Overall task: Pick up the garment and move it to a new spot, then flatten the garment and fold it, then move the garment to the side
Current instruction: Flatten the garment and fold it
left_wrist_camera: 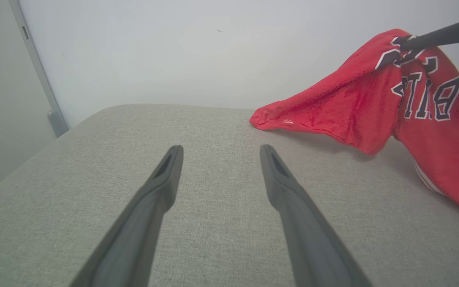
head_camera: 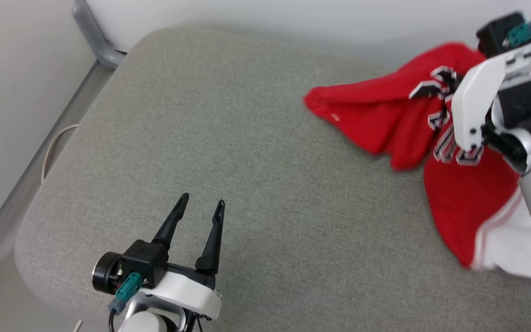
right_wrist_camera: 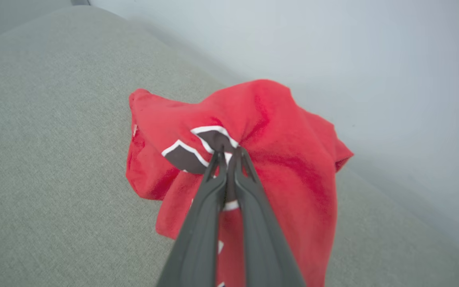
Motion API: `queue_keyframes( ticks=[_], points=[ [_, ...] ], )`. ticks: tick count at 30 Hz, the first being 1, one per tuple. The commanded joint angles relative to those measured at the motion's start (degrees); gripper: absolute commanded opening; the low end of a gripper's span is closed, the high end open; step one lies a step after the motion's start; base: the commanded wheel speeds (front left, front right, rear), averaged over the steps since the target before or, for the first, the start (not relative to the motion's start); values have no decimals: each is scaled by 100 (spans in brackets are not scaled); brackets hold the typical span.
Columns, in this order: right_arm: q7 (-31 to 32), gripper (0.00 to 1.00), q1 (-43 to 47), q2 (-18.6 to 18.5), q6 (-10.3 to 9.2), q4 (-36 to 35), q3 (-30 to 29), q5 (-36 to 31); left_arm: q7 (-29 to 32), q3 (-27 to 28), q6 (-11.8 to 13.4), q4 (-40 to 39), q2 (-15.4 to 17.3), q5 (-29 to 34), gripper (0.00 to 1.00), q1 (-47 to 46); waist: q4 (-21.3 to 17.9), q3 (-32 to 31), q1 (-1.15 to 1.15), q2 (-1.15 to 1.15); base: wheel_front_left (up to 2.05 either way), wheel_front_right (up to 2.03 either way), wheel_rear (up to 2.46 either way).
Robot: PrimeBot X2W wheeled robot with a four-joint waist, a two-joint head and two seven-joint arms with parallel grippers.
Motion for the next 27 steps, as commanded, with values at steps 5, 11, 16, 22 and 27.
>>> queue_keyframes(
  ticks=[5,11,16,22,27],
  points=[
    [-635,0,-562,-71,-8,-77,291,-99,-15,105,-9,-7,-11,49,100,141,-33,-329,0,0,0,0,0],
    [-1269,0,-376,-104,-8,-310,1172,-245,-15,222,-9,-69,-13,78,100,273,-80,-489,0,0,0,0,0],
    [-1479,0,631,52,-8,-662,1958,-25,-15,286,-9,-96,-10,88,100,378,-146,-516,0,0,0,0,0],
    [-1467,0,1878,-9,-9,-877,2813,319,-15,358,-9,-69,-10,117,100,419,-255,-513,0,0,0,0,0],
    [-1347,0,2447,-301,-9,-958,3485,527,-15,382,-10,-53,-11,161,100,424,-389,-526,0,0,0,0,0]
  ],
)
